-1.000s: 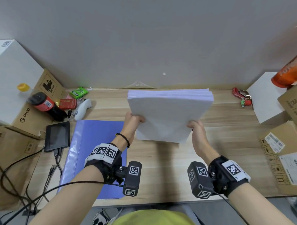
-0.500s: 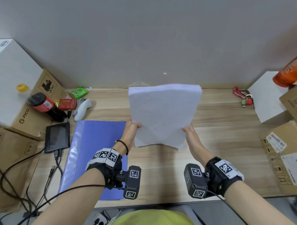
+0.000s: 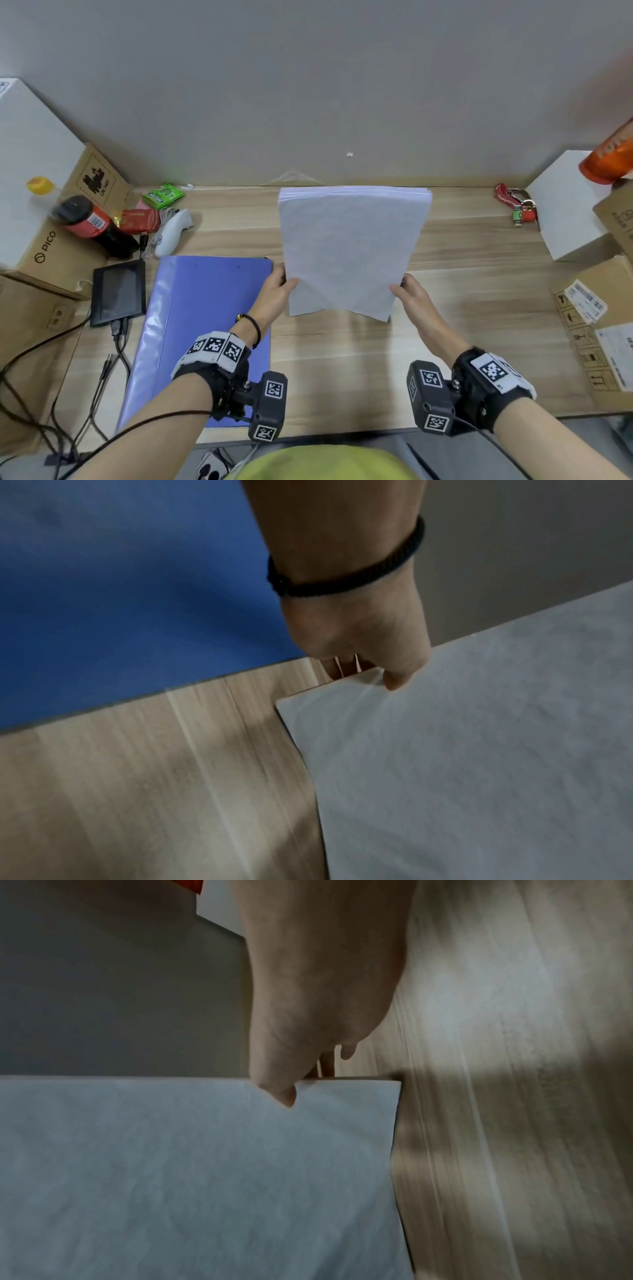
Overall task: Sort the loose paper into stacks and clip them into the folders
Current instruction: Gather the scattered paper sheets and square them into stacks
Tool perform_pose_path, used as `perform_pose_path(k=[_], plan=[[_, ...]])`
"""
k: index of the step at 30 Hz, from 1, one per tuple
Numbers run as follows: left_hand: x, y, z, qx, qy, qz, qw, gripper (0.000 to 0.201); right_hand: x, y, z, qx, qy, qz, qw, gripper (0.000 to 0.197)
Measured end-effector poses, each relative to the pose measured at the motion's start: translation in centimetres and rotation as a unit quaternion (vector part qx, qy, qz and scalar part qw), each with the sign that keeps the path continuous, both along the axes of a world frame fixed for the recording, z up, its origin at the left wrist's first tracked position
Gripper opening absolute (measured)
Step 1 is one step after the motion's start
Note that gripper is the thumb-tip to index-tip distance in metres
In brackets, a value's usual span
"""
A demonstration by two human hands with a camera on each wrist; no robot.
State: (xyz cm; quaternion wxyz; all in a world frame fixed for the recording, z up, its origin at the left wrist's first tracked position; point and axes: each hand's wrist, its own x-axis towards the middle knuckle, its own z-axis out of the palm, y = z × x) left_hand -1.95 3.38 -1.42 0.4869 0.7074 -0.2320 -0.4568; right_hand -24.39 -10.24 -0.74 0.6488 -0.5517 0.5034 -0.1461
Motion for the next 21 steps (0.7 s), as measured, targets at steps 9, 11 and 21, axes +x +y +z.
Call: perform_pose_path(k=[9, 11, 21], plan=[[0.9, -1.5, 1.8, -0.024, -0.105, 0.032, 0.994, 0.021, 1.7, -0.8, 1.3, -0.046, -0.014, -0.013, 0.999, 0.026], [1.1, -1.9, 3.3, -0.047, -0.114, 0.031, 0.992, 0.024, 1.7, -0.9, 2.0, -0.020, -0.041, -0.030, 0.999, 0.028], [1.7, -1.2, 4.8, -0.037, -0.061, -0.061, 0.996, 0.025, -0.1, -0.8, 1.8, 0.126, -0.068, 0.007, 0.990, 0.026]])
